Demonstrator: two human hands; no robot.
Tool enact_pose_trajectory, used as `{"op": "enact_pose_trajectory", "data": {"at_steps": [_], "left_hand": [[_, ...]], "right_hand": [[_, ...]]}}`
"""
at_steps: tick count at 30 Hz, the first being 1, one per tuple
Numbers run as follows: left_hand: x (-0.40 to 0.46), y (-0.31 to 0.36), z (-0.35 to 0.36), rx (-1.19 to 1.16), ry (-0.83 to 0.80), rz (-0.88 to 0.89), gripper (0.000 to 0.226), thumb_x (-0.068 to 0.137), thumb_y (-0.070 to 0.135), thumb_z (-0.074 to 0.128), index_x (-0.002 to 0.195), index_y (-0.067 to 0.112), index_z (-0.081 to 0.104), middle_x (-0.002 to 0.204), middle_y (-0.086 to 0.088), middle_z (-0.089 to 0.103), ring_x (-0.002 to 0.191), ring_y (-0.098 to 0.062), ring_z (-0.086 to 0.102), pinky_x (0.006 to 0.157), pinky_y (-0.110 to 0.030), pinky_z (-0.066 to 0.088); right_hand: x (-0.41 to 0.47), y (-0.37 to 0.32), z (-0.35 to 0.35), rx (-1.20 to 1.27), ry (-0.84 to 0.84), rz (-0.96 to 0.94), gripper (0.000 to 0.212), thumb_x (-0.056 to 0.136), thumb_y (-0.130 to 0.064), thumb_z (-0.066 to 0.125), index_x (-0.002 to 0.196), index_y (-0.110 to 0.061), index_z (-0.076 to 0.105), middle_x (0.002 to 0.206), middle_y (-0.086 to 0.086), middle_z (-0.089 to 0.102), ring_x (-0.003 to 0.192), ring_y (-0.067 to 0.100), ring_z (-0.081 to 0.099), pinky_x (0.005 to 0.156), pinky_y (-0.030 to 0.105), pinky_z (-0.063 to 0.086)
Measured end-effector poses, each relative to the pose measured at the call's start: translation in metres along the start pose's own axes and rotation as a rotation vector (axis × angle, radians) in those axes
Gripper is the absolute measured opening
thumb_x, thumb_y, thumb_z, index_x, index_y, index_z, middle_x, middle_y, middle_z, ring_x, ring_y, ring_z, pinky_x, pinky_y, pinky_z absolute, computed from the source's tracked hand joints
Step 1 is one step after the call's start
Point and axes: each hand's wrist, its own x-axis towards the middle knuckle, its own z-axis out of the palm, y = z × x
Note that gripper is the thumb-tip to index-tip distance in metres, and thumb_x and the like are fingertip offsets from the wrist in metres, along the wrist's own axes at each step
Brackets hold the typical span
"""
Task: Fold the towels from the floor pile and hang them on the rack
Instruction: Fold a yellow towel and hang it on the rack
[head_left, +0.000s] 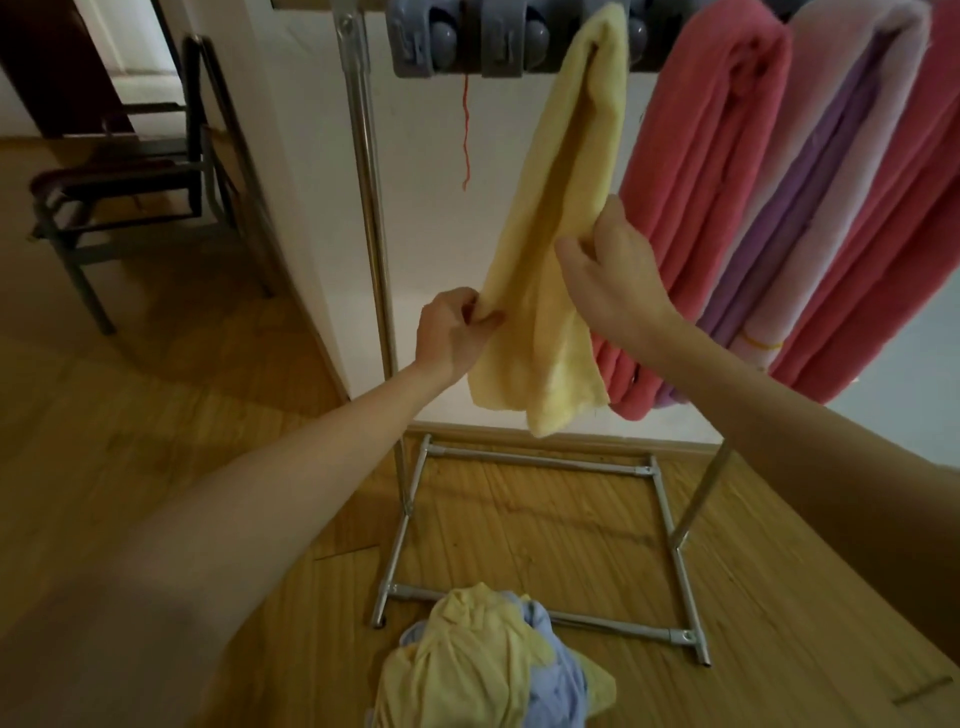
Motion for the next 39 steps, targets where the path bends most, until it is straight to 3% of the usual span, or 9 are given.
{"op": "enact_pose_trajectory", "data": {"at_steps": [3,7,11,17,22,25,30,35,39], "left_hand": [[-0.005,-0.007,-0.015,0.051,0.140,0.013,0.010,0.085,0.018,0.066,0.084,0.011,0.059,0.079,0.002,0.059,0.075,-0.018,0.056,0.066,-0.027,0.046],[-0.012,-0.008,-0.033,0.112,0.268,0.054,0.011,0.085,0.014,0.066,0.090,0.012,0.056,0.085,0.004,0.057,0.076,-0.012,0.053,0.060,-0.010,0.038],[-0.013,-0.005,-0.032,0.122,0.299,0.050,0.013,0.083,0.012,0.067,0.089,0.012,0.055,0.085,0.003,0.056,0.076,-0.012,0.053,0.060,-0.009,0.038],[-0.018,-0.006,0.002,0.108,0.199,0.071,0.013,0.085,0.014,0.065,0.093,0.008,0.056,0.089,-0.002,0.059,0.079,-0.016,0.056,0.064,-0.020,0.043],[-0.040,-0.027,0.038,0.243,-0.079,0.226,0.014,0.088,0.019,0.059,0.096,0.007,0.060,0.089,-0.004,0.066,0.080,-0.019,0.063,0.074,-0.041,0.054],[-0.069,-0.055,0.054,0.294,-0.254,0.197,0.022,0.088,0.016,0.059,0.110,0.011,0.062,0.096,0.000,0.067,0.087,-0.015,0.063,0.080,-0.036,0.054],[-0.128,-0.140,0.077,0.429,-0.505,0.018,0.033,0.086,0.008,0.059,0.118,0.009,0.060,0.108,-0.006,0.065,0.098,-0.018,0.061,0.086,-0.036,0.052],[-0.179,-0.232,0.102,0.540,-0.680,-0.144,0.034,0.087,0.012,0.058,0.120,0.009,0.058,0.117,-0.008,0.062,0.107,-0.023,0.059,0.085,-0.035,0.050],[-0.206,-0.288,0.129,0.591,-0.798,-0.215,0.037,0.089,0.015,0.057,0.126,0.011,0.054,0.128,-0.008,0.056,0.115,-0.025,0.054,0.089,-0.036,0.048]], "right_hand": [[-0.003,-0.004,0.007,0.154,0.006,0.051,0.006,0.096,-0.011,0.039,0.096,-0.008,0.035,0.067,-0.007,0.039,0.056,0.006,0.039,0.048,0.024,0.039],[-0.003,-0.005,0.014,0.244,0.017,0.115,0.009,0.094,-0.009,0.042,0.098,-0.008,0.034,0.071,-0.006,0.038,0.061,0.008,0.043,0.061,0.044,0.051],[-0.003,0.001,0.016,0.169,0.052,0.104,0.018,0.089,0.001,0.042,0.099,-0.007,0.029,0.070,-0.005,0.039,0.054,0.005,0.041,0.043,0.018,0.038],[-0.010,0.026,0.012,0.026,0.021,0.077,0.020,0.086,0.007,0.038,0.097,-0.008,0.029,0.069,-0.005,0.040,0.053,0.006,0.041,0.044,0.015,0.037],[-0.034,0.062,0.009,-0.019,0.047,0.054,0.028,0.082,0.008,0.036,0.108,-0.001,0.044,0.079,-0.002,0.054,0.068,0.007,0.051,0.058,0.006,0.039],[-0.066,0.096,0.019,-0.036,0.039,0.072,0.024,0.082,0.001,0.042,0.105,-0.002,0.048,0.082,0.005,0.064,0.073,0.017,0.062,0.063,0.020,0.048],[-0.151,0.165,0.063,-0.201,-0.250,0.215,0.030,0.085,-0.004,0.053,0.114,-0.003,0.046,0.093,0.009,0.064,0.086,0.024,0.061,0.073,0.034,0.048],[-0.234,0.234,0.123,-0.362,-0.750,0.365,0.043,0.090,-0.009,0.051,0.131,-0.007,0.037,0.130,0.015,0.048,0.113,0.032,0.051,0.086,0.039,0.044],[-0.286,0.278,0.165,-0.367,-0.971,0.393,0.043,0.088,-0.004,0.050,0.129,-0.002,0.040,0.131,0.018,0.047,0.119,0.035,0.047,0.088,0.037,0.038]]}}
